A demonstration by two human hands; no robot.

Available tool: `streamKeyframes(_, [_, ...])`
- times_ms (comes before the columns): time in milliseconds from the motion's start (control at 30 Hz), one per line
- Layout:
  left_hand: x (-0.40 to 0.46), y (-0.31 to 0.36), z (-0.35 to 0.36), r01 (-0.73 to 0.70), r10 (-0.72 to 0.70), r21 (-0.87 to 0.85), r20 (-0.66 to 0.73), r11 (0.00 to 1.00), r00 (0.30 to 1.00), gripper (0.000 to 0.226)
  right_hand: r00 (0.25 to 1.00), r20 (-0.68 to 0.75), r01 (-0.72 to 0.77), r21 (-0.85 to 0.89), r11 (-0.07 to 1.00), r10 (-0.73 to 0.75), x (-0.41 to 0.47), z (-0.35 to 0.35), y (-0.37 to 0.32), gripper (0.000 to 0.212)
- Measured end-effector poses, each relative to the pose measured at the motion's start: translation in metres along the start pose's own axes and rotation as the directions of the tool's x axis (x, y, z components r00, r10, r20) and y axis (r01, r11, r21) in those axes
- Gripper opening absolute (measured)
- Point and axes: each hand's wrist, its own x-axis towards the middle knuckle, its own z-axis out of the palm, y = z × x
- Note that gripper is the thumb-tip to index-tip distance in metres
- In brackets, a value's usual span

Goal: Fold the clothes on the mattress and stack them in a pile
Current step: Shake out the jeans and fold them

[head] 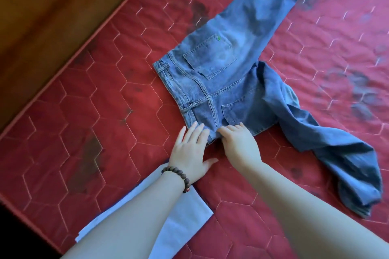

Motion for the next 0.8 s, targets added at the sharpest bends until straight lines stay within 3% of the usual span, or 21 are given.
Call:
streamKeyframes(167, [0.011, 0.038, -0.085, -0.169, 0.133, -0.122, -0.263, 0.978, 0.956, 0.055, 0.981, -0.125, -0.113, 0.26, 0.959, 0.149, -0.017, -0.113, -0.017, 0.026])
streamKeyframes(300, [0.017, 0.082, -0.185, -0.201, 0.088, -0.295, -0.355, 0.934, 0.931, 0.025, 0.957, -0.198, -0.116, 0.402, 0.908, 0.21, -0.04, -0.226, -0.038, 0.026])
streamKeyframes(400, [0.009, 0.121, -0.262, -0.211, 0.042, -0.414, -0.381, 0.885, 0.924, 0.036, 0.927, -0.238, -0.149, 0.476, 0.867, 0.29, -0.069, -0.31, -0.051, 0.023])
streamKeyframes(533, [0.002, 0.188, -0.354, -0.333, 0.117, -0.438, -0.451, 0.835, 0.885, 0.03, 0.902, -0.31, -0.115, 0.497, 0.86, 0.3, -0.12, -0.421, -0.059, 0.025])
streamKeyframes(667, [0.001, 0.271, -0.439, -0.47, 0.232, -0.405, -0.511, 0.784, 0.828, 0.013, 0.873, -0.452, 0.003, 0.384, 0.923, 0.185, -0.178, -0.522, -0.064, 0.035])
streamKeyframes(800, [-0.015, 0.351, -0.51, -0.609, 0.352, -0.339, -0.578, 0.718, 0.737, 0.012, 0.713, -0.683, 0.092, 0.316, 0.944, 0.158, -0.231, -0.603, -0.06, 0.015])
